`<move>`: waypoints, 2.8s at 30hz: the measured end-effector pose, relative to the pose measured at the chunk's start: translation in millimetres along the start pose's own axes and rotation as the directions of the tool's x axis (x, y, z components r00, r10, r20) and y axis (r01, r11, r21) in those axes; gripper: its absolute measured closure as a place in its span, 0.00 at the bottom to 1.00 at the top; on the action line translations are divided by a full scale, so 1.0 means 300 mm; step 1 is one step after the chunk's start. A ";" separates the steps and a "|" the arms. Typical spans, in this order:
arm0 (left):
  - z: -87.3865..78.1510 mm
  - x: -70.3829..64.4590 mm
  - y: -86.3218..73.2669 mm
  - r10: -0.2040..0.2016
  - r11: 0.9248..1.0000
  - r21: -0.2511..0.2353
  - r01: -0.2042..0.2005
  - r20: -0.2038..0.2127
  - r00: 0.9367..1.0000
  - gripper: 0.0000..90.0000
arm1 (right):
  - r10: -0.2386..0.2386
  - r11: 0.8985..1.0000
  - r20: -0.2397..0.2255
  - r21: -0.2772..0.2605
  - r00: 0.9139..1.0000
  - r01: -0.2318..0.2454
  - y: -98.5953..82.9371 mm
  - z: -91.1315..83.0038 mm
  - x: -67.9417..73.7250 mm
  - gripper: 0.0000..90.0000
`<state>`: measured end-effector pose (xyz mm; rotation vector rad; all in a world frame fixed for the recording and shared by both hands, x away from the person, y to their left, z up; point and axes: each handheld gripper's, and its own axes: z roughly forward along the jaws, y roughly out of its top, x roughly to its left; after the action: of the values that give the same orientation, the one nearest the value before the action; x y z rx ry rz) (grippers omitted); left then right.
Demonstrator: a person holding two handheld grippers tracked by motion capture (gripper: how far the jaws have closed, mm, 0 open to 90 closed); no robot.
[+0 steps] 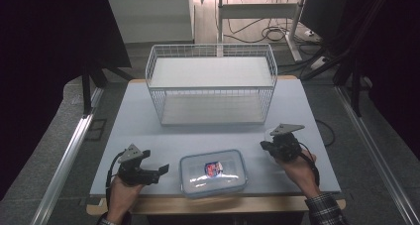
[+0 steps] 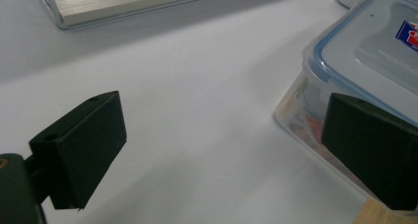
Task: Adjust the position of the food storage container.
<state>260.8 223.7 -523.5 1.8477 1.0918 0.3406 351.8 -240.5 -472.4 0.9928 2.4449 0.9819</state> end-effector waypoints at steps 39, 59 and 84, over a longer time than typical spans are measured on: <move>-0.010 -0.203 -0.029 0.072 0.982 0.160 -0.095 0.146 0.987 0.94 | -0.032 0.999 -0.227 -0.022 0.973 0.028 -0.092 -0.040 0.180 0.99; 0.100 -0.203 0.023 0.033 0.983 0.178 -0.045 0.069 0.997 1.00 | -0.024 0.999 -0.164 0.035 0.986 0.030 -0.090 0.006 0.194 1.00; 0.212 -0.096 0.127 0.027 0.985 0.169 -0.027 0.005 1.000 0.95 | -0.023 1.000 -0.080 0.015 0.997 0.024 -0.031 0.071 0.143 0.99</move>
<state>304.7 157.6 -519.7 2.0135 1.1242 0.2676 328.0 -204.8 -495.8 0.9454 2.5274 1.0141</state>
